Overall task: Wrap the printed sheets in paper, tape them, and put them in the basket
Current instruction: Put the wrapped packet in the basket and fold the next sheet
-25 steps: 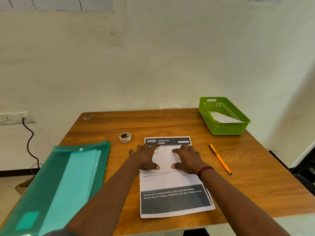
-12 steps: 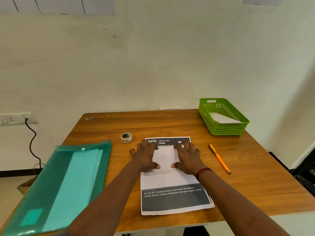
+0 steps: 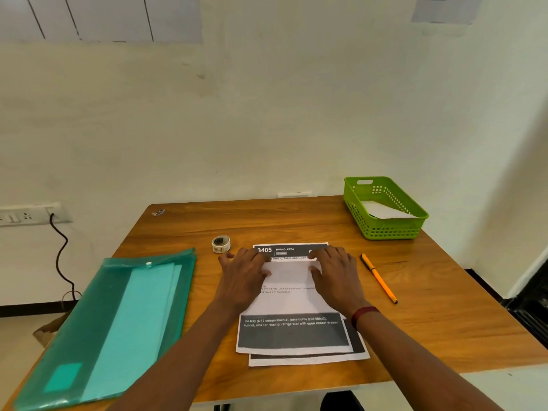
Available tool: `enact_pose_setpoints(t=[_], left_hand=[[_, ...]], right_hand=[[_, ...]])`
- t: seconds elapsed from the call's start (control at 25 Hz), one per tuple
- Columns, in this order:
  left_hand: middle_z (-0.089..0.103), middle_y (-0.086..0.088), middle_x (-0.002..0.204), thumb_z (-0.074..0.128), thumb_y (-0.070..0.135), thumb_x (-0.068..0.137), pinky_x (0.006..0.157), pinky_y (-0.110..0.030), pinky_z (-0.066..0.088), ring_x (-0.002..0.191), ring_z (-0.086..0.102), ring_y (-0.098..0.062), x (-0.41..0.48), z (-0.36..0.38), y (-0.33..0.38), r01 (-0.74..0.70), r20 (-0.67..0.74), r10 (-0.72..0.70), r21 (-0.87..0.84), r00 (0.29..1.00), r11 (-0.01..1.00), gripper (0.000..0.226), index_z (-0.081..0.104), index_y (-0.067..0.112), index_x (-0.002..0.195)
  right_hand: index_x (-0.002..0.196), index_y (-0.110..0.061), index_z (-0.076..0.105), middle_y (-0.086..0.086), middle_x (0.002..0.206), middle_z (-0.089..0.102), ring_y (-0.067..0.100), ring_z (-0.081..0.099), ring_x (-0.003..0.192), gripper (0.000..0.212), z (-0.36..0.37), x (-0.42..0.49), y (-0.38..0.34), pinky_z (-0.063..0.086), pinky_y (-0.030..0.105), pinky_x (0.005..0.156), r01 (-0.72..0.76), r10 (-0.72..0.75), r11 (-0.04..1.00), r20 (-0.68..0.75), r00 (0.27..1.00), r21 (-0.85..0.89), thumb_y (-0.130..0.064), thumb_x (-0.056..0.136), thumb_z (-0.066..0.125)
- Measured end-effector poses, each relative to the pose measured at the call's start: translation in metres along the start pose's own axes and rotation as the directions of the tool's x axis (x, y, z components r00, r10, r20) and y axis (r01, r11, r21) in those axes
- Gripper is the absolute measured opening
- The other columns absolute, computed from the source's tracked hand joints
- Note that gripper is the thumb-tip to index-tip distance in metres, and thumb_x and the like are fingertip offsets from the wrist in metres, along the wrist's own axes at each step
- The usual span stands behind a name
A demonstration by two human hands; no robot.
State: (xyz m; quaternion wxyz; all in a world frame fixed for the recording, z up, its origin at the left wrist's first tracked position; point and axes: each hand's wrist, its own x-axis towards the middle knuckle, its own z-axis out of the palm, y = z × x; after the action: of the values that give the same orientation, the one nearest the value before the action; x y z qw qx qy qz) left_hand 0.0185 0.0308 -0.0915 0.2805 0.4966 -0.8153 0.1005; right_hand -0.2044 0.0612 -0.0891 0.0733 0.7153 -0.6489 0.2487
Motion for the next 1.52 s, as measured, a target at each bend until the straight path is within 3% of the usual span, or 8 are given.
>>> enact_pose_setpoints(t=[0.32,0.48,0.64,0.84,1.0,1.16,1.32,1.52], left_hand=[[0.066,0.005,0.093,0.082,0.018,0.074,0.078,-0.046,0.041,0.088,0.061,-0.019,-0.01,0.003,0.0,-0.006,0.067,0.008,-0.031,0.998,1.0,0.021,0.069,0.024,0.089],[0.066,0.005,0.095,0.073,0.015,0.078,0.081,-0.038,0.046,0.09,0.06,-0.017,-0.024,0.013,-0.001,-0.025,0.166,0.032,-0.046,0.986,0.999,0.018,0.066,0.024,0.092],[0.065,0.0,0.113,0.058,0.014,0.086,0.087,-0.031,0.047,0.104,0.059,-0.02,-0.033,0.02,0.002,0.007,0.274,0.025,-0.115,0.962,0.993,0.019,0.061,0.02,0.103],[0.047,0.001,0.146,0.046,0.041,0.096,0.102,-0.027,0.039,0.128,0.047,-0.015,-0.041,0.021,0.003,0.113,0.37,-0.067,-0.103,0.927,0.988,0.039,0.048,0.024,0.131],[0.016,0.0,0.163,0.028,0.061,0.097,0.121,-0.031,0.011,0.15,0.014,-0.016,-0.039,0.019,0.003,0.022,0.54,-0.024,0.009,0.841,1.0,0.069,0.022,0.024,0.155],[0.014,-0.008,0.163,0.015,0.054,0.102,0.123,-0.041,0.011,0.151,0.011,-0.023,-0.035,0.022,0.017,-0.002,0.566,-0.057,0.102,0.823,0.995,0.065,0.019,0.017,0.155],[0.019,-0.012,0.162,0.019,0.041,0.105,0.123,-0.042,0.011,0.15,0.013,-0.024,-0.031,0.03,0.028,0.038,0.532,-0.107,0.139,0.84,0.99,0.057,0.024,0.01,0.153],[0.012,-0.007,0.164,0.019,0.036,0.107,0.123,-0.04,0.006,0.151,0.005,-0.021,-0.037,0.032,0.031,0.02,0.529,-0.064,0.09,0.846,0.996,0.052,0.019,0.016,0.155]], right_hand=[[0.09,-0.021,0.069,-0.002,0.088,0.066,0.02,0.06,0.086,0.011,0.001,-0.007,-0.001,0.046,0.033,0.075,0.097,-0.097,0.995,-0.02,0.995,0.013,-0.015,0.081,0.074],[0.095,-0.023,0.065,-0.003,0.095,0.066,0.016,0.061,0.091,0.01,0.009,-0.02,0.001,0.051,0.038,0.089,0.091,-0.093,0.996,0.101,0.991,0.022,-0.019,0.085,0.066],[0.109,-0.02,0.057,0.003,0.121,0.063,0.02,0.059,0.11,0.017,0.015,-0.033,0.002,0.04,0.032,0.104,0.076,-0.086,0.996,0.218,0.972,0.056,-0.023,0.094,0.051],[0.146,-0.019,0.036,0.003,0.159,0.029,0.02,0.029,0.145,0.047,0.015,-0.038,0.002,0.022,0.026,0.117,0.015,-0.036,0.998,0.361,0.932,0.061,-0.036,0.102,0.038],[0.155,-0.018,0.019,0.006,0.163,0.013,0.018,0.01,0.151,0.063,0.02,-0.038,0.0,0.001,0.025,0.116,0.083,-0.07,0.996,0.441,0.895,-0.011,-0.05,0.101,0.024],[0.155,-0.012,0.009,0.014,0.163,0.005,0.024,0.002,0.151,0.087,0.027,-0.043,-0.007,0.001,0.036,0.122,0.117,-0.069,0.99,0.473,0.879,-0.073,-0.064,0.088,-0.008],[0.155,-0.015,-0.001,0.01,0.163,-0.005,0.024,-0.009,0.151,0.095,0.034,-0.045,-0.022,-0.004,0.042,0.122,0.15,-0.112,0.988,0.485,0.867,-0.04,-0.065,0.077,-0.019],[0.155,-0.017,-0.002,0.004,0.164,-0.009,0.019,-0.014,0.15,0.085,0.034,-0.043,-0.033,-0.013,0.034,0.118,0.194,-0.187,0.98,0.506,0.842,0.039,-0.059,0.082,-0.011]])
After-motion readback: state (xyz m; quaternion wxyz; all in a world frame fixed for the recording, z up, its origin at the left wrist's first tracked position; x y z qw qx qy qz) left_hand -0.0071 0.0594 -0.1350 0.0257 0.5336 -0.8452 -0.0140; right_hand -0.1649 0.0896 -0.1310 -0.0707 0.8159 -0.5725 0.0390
